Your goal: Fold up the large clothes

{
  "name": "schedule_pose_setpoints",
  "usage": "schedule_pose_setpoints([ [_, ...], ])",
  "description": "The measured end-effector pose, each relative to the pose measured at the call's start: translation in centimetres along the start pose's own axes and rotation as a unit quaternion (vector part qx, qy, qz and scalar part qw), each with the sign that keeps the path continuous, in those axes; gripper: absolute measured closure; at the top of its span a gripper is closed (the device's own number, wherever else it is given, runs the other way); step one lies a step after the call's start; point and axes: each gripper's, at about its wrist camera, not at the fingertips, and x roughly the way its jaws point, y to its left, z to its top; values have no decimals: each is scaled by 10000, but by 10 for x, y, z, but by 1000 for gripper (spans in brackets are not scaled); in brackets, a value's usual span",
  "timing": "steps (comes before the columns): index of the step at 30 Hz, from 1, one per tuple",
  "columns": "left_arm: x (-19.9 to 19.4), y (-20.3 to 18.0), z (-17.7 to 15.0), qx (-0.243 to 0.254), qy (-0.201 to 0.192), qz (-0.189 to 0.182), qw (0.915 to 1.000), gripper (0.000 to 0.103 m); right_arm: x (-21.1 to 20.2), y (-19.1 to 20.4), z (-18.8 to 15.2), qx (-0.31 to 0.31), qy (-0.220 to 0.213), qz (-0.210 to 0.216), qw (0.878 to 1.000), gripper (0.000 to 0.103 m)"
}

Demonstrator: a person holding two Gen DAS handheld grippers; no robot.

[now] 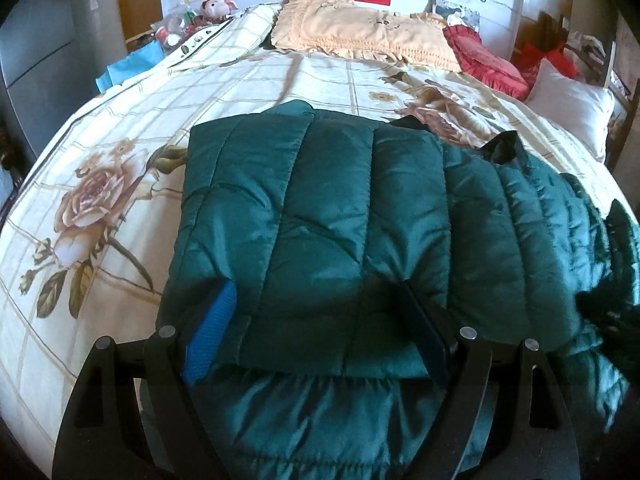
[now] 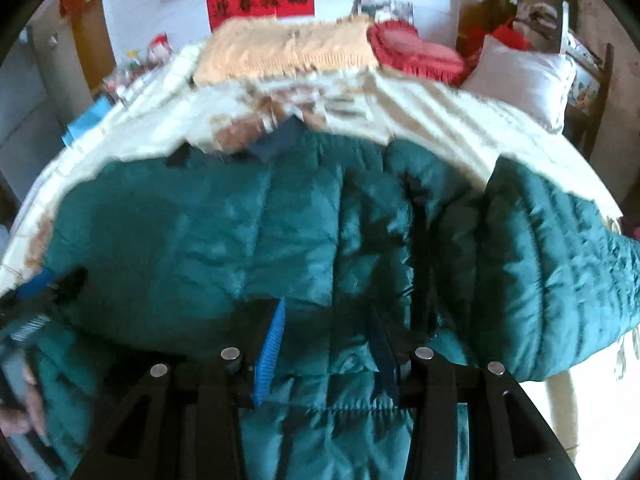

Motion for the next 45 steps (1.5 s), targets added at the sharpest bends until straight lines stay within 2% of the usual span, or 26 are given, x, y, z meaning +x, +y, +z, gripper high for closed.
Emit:
schedule_pose_setpoints([
  [3, -9, 0, -5, -213, 79, -282, 9993, 20, -3, -1, -2, 9, -35, 32, 10000, 62],
  [6, -16, -5, -9, -304, 76, -501, 9983, 20, -17, -13, -5, 249, -26, 297, 9992, 62],
  [9, -13, -16, -14, -149, 85, -356, 9992, 20, -38, -29, -8, 412, -220, 434, 9980, 59],
  [10, -12, -19, -15, -118, 80, -313, 9994, 20, -44, -34, -9, 422, -261, 368, 9981, 52],
  [12, -12, -20, -16, -132, 71, -320, 9994, 19, -56, -47, -11, 455, -376, 220, 9980, 45],
  [18, -10, -13, -22, -248, -46, -471, 9986, 18, -72, -84, -13, 581, -509, -233, 9967, 45],
  [22, -10, -13, -25, -216, -129, -449, 9987, 17, -75, -107, -16, 757, -499, -392, 9951, 45],
  [27, -8, -15, -27, -146, -135, -494, 9986, 9, -80, -132, -20, 889, -511, -572, 9931, 45],
  [33, -7, -15, -28, -142, -167, -513, 9984, 8, -85, -162, -25, 1076, -527, -758, 9899, 38],
  [45, -7, -10, -28, -241, -195, -675, 9972, 8, -88, -230, -32, 1539, -480, -1122, 9805, 37],
])
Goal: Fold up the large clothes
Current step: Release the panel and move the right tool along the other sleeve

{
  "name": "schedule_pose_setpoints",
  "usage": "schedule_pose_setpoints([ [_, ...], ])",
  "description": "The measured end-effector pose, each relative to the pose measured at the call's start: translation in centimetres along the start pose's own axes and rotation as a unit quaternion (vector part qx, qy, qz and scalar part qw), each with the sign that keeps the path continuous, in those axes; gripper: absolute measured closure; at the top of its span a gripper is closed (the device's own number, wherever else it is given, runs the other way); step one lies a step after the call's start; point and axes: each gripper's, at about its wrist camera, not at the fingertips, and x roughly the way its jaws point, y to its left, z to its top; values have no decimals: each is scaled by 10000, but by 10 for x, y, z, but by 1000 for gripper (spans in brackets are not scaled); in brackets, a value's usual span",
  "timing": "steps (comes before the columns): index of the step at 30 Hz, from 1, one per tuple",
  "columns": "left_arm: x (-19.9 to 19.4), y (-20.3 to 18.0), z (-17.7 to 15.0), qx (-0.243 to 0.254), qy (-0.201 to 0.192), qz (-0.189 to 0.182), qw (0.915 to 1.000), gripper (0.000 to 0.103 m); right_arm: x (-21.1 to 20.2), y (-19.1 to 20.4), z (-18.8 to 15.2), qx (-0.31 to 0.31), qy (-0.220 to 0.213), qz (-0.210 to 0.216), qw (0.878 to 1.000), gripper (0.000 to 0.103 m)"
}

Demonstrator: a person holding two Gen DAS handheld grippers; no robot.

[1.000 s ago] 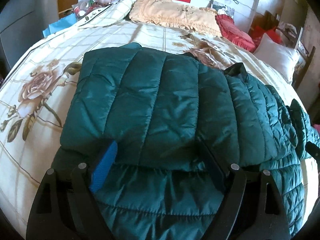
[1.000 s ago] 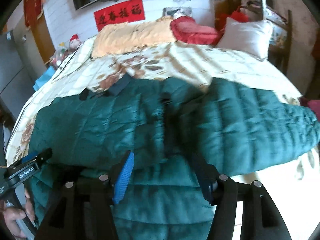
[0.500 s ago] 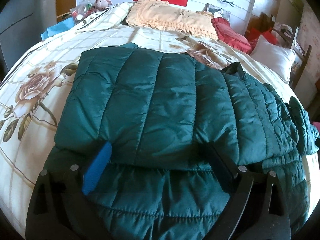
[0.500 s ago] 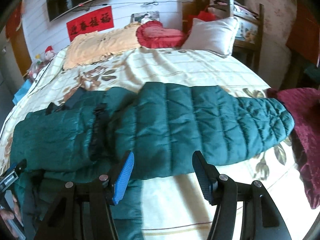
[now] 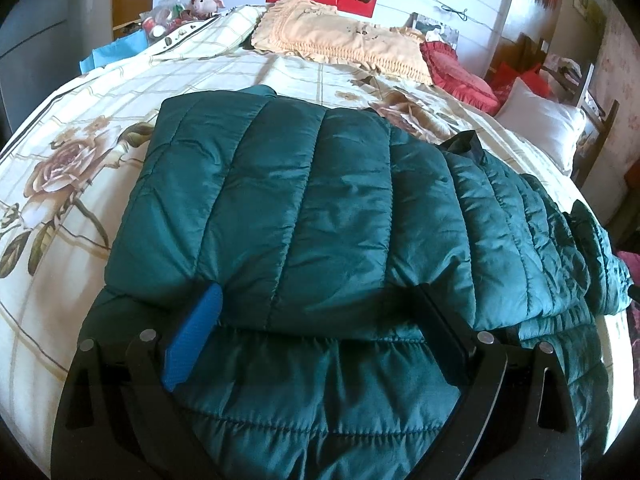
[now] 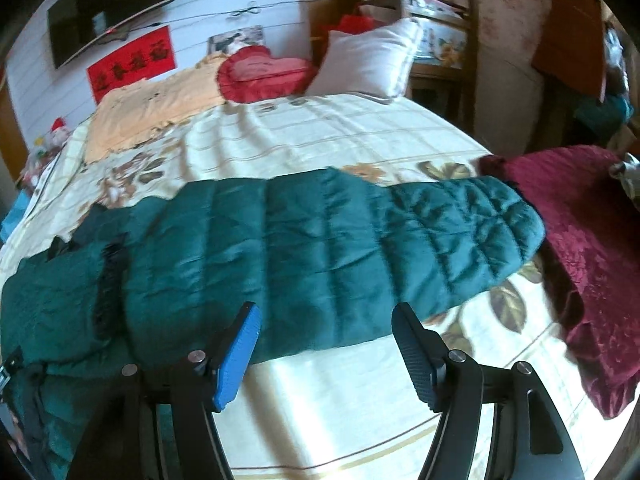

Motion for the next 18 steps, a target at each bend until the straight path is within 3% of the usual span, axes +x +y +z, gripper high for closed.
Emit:
schedule_pose_setpoints([
  [14, 0, 1, 0, -51, -20, -86, 9999, 7, 22, -80, 19, 591, 45, -693, 9958, 36],
  [18, -5, 6, 1, -185, -111, -279, 9994, 7, 31, -99, 20, 848, 90, -810, 9931, 35],
])
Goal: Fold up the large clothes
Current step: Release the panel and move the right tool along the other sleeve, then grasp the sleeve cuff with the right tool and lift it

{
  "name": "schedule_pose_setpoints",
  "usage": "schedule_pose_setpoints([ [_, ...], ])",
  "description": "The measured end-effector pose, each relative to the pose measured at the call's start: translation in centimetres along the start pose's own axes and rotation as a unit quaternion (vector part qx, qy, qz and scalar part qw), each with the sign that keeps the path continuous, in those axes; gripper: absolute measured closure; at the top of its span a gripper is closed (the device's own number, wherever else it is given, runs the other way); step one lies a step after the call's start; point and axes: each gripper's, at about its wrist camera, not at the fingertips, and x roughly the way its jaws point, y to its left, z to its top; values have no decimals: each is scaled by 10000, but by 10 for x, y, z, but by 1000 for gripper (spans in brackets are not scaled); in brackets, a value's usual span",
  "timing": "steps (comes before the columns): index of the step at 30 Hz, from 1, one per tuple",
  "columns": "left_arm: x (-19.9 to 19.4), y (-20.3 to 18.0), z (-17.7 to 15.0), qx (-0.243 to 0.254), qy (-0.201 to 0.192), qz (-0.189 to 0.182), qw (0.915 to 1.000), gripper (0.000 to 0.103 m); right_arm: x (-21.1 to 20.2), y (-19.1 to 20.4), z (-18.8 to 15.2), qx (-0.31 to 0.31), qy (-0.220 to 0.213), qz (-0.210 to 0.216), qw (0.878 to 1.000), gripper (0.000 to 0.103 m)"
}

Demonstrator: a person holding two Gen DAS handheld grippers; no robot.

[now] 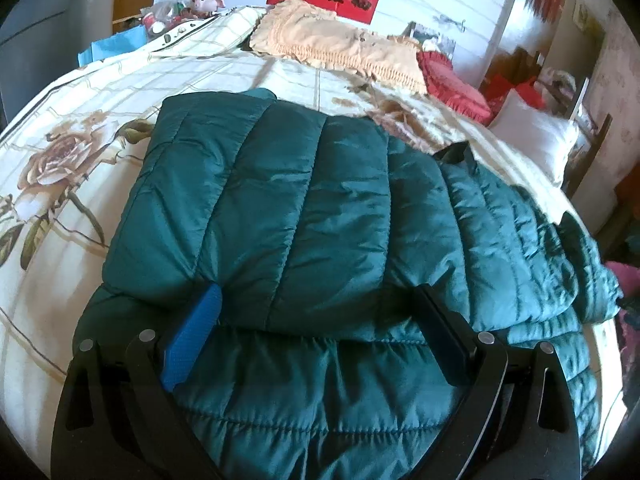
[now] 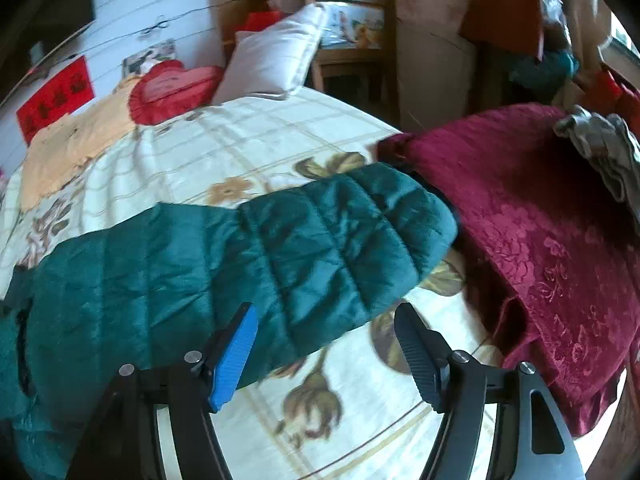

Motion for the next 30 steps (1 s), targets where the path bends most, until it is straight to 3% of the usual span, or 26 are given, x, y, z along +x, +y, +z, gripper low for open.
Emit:
schedule_pose_setpoints([
  [16, -15, 26, 1, -800, -364, -871, 9923, 7, 45, -61, 21, 1274, 174, 27, 9917, 33],
  [27, -22, 36, -2, -1020, -561, -1036, 9878, 7, 67, -57, 37, 1319, 47, 69, 9912, 33],
  [29, -23, 38, -2, -1079, -603, -1060, 9867, 7, 67, -54, 38, 1238, 4, 24, 9923, 49],
  [30, -24, 38, -2, -1095, -623, -1052, 9864, 7, 67, -54, 39, 1257, -26, 50, 9921, 62],
])
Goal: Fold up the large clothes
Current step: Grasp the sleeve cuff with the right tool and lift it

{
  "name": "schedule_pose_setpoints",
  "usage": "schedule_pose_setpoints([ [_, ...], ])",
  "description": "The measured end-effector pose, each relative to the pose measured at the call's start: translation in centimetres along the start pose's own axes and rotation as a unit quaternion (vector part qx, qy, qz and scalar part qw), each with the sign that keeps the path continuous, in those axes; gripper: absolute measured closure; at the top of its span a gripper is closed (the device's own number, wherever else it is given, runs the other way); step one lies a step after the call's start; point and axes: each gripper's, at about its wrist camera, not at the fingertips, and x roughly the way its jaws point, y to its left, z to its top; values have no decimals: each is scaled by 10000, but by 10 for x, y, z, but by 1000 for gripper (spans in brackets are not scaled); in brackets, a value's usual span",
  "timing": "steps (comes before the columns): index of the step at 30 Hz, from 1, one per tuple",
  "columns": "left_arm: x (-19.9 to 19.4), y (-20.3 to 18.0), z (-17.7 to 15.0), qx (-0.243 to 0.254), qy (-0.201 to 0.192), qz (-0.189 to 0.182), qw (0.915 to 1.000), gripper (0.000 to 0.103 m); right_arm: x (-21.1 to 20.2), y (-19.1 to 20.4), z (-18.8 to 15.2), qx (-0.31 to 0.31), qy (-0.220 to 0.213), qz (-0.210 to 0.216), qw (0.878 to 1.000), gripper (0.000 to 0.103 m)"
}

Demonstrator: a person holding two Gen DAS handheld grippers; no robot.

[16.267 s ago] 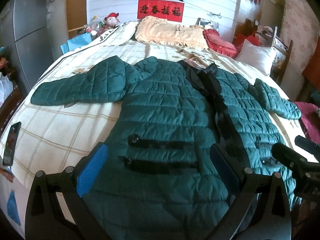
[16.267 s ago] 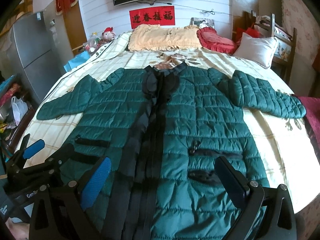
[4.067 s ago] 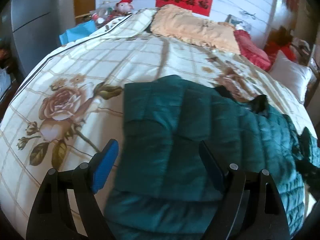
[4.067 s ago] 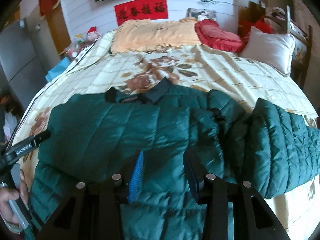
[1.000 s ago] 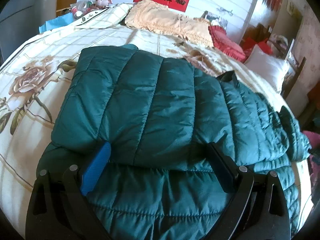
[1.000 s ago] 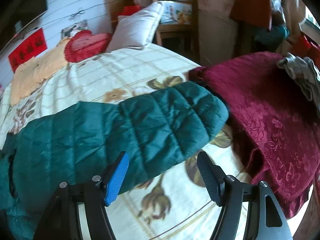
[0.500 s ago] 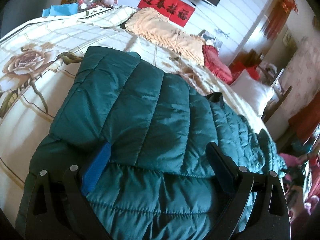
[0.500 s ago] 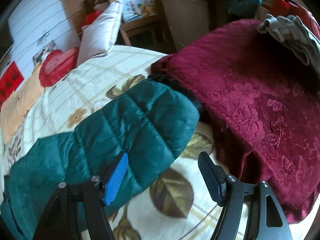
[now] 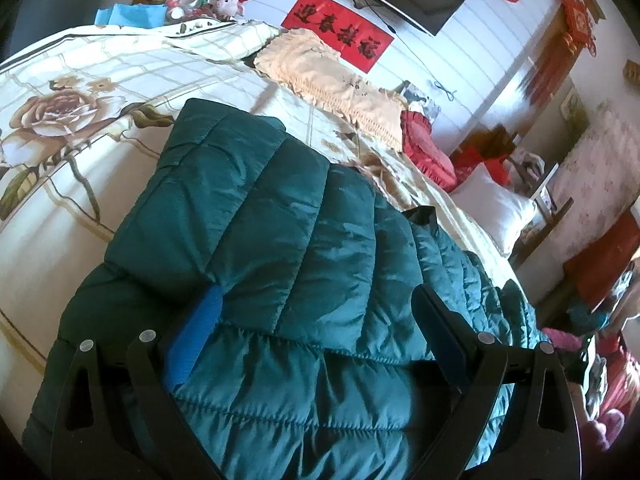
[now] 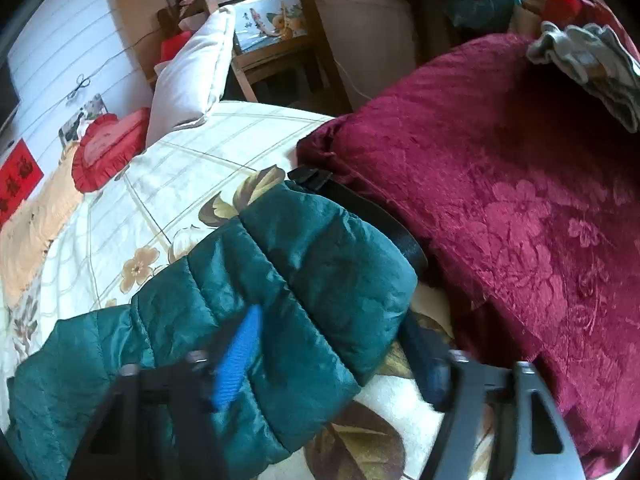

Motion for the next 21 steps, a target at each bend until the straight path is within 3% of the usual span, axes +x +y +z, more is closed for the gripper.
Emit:
schedule_pose_setpoints([
  [4, -3, 0, -1, 50, -65, 95, 9999, 7, -11, -1, 4, 74, -150, 152, 9997, 84],
  [6, -3, 0, -2, 45, -79, 113, 9999, 7, -23, 2, 8, -4, -257, 275, 9993, 88],
  [12, -5, 4, -2, -34, -104, 129, 9999, 7, -76, 23, 12, -437, -627, 784, 9940, 90],
  [21, -4, -15, 0, 315, 124, 685, 9971, 7, -144, 73, -9, -991, -712, 1826, 9756, 91],
])
